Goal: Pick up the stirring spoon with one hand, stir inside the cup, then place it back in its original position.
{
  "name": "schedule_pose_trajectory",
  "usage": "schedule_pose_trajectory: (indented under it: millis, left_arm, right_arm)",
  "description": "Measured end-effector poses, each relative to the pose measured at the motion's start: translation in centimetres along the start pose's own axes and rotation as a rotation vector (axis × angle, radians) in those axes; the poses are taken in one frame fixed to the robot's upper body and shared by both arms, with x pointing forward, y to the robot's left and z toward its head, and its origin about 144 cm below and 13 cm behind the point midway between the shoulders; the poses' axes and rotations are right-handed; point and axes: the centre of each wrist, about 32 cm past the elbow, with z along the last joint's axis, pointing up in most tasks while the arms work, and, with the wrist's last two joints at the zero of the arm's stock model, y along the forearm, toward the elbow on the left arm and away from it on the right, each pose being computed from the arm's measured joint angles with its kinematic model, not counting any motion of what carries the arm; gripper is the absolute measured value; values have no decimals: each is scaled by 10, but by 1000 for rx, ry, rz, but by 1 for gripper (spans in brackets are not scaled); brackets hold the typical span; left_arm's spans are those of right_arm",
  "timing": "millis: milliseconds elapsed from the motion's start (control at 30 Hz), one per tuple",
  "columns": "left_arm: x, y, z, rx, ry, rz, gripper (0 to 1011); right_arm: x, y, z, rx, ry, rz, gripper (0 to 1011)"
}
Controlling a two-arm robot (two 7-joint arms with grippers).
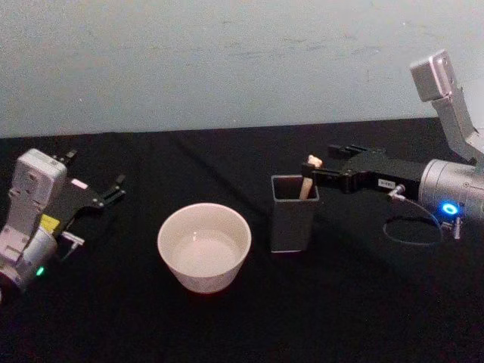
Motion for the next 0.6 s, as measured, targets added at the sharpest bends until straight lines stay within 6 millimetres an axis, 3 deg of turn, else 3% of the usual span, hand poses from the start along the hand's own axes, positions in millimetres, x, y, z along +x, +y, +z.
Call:
schedule_pose_trajectory:
  millis: [300, 600]
  left_arm:
    - [0, 0, 0, 0, 0, 0, 1001]
    - [0, 0, 0, 0, 0, 0, 1001]
  right_arm:
    - [0, 0, 0, 0, 0, -1, 1000]
    - [-8, -2, -1, 133, 8, -115, 1002]
